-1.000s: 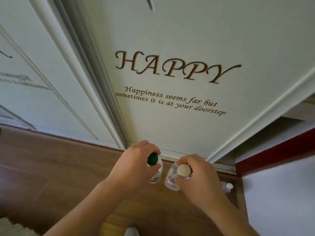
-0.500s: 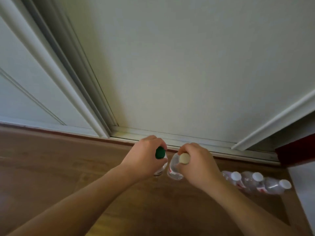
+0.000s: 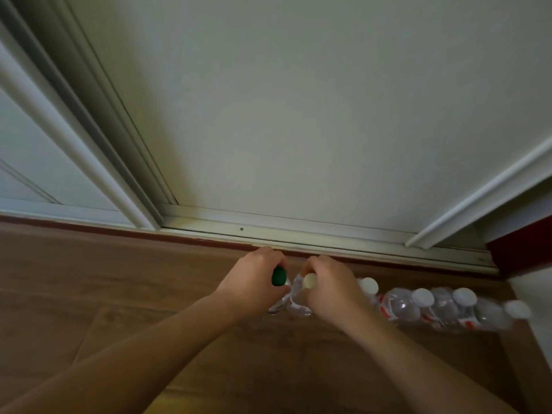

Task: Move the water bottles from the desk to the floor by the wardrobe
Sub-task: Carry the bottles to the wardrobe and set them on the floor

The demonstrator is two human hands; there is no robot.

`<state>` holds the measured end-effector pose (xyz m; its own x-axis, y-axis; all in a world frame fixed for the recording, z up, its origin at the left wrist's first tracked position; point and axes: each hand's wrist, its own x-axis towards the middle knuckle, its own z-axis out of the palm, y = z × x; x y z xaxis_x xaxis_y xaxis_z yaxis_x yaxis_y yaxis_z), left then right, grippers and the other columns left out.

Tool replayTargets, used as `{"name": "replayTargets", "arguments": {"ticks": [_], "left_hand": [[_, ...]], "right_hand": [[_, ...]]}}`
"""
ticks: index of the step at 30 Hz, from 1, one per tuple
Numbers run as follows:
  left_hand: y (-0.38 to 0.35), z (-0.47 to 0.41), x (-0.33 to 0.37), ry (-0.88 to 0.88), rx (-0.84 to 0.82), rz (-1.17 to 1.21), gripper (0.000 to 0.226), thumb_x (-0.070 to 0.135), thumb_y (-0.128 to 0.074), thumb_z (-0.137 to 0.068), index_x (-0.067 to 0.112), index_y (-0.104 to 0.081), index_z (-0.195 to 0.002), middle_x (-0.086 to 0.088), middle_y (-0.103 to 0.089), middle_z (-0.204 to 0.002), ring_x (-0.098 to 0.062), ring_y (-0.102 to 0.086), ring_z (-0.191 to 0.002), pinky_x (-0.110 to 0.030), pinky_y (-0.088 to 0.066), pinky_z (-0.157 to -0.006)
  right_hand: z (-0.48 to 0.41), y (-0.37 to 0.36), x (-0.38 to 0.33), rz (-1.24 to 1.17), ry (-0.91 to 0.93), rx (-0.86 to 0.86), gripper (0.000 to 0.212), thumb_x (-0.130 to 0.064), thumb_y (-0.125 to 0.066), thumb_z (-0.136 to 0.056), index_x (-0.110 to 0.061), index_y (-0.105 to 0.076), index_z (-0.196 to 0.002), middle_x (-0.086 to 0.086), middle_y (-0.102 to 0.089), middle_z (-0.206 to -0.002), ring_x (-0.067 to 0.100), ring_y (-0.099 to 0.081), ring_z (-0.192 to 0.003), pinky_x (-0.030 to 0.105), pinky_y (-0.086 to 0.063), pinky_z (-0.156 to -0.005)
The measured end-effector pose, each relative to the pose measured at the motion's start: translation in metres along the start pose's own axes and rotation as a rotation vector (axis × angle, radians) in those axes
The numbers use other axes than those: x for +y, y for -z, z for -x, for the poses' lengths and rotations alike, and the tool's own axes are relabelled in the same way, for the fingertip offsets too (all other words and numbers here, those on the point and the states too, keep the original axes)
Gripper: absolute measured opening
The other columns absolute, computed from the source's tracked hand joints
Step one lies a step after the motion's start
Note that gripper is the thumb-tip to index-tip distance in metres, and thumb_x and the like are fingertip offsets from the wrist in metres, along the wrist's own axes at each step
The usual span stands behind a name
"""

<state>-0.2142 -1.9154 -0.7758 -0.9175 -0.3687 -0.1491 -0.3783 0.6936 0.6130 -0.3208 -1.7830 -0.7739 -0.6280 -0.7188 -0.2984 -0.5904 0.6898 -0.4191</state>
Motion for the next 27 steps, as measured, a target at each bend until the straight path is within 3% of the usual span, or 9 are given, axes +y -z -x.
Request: {"name": "replayTargets", "arguments": {"ticks": [5,9,15,20,27], "left_hand": [[-0.018,-0.003,-0.009,-0.03,-0.02,-0.032,0.012,0.02,-0.068,-0.082,0.025,-0.06,-0.09,0.013,-0.053,-0.087,-0.002,-0.052,-0.076,-0.014,-0.04,-0.063],[-0.031,-0.001,-0.017,-0.047,-0.037,-0.045,0.017,0.025,-0.071,-0.083,0.028,-0.06,-0.096,0.016,-0.054,-0.093,-0.001,-0.052,-0.082,-0.01,-0.038,-0.068],[-0.036,0.0,-0.023,-0.08,-0.018,-0.049,0.025,0.026,-0.071,-0.084,0.03,-0.06,-0.106,0.017,-0.055,-0.102,-0.001,-0.055,-0.09,-0.019,-0.05,-0.082],[-0.035,0.001,-0.023,-0.092,-0.009,-0.066,0.033,0.025,-0.071,-0.084,0.031,-0.06,-0.114,0.016,-0.057,-0.11,-0.002,-0.056,-0.094,-0.021,-0.051,-0.084],[-0.031,0.005,-0.021,-0.099,-0.017,-0.085,0.038,0.028,-0.071,-0.083,0.03,-0.057,-0.119,0.014,-0.057,-0.114,-0.004,-0.055,-0.096,-0.021,-0.051,-0.084]], "right_hand": [[0.002,-0.012,0.01,-0.013,-0.022,0.014,0.022,-0.023,-0.073,-0.081,-0.029,-0.056,-0.094,-0.013,-0.052,-0.093,0.005,-0.052,-0.081,0.025,-0.05,-0.067],[0.004,-0.018,0.015,-0.006,-0.023,0.007,0.021,-0.02,-0.071,-0.082,-0.027,-0.055,-0.094,-0.013,-0.051,-0.096,0.007,-0.053,-0.084,0.029,-0.052,-0.074],[0.009,-0.017,0.022,0.04,0.01,0.011,0.025,-0.017,-0.066,-0.086,-0.025,-0.057,-0.108,-0.011,-0.054,-0.109,0.007,-0.052,-0.094,0.025,-0.05,-0.082],[0.013,-0.015,0.028,0.077,-0.001,0.03,0.041,-0.018,-0.067,-0.087,-0.024,-0.055,-0.126,-0.009,-0.056,-0.124,0.009,-0.053,-0.109,0.021,-0.044,-0.088],[0.021,-0.014,0.026,0.124,0.014,0.055,0.047,-0.023,-0.065,-0.089,-0.023,-0.051,-0.135,-0.007,-0.053,-0.134,0.012,-0.047,-0.124,0.026,-0.04,-0.101]]}}
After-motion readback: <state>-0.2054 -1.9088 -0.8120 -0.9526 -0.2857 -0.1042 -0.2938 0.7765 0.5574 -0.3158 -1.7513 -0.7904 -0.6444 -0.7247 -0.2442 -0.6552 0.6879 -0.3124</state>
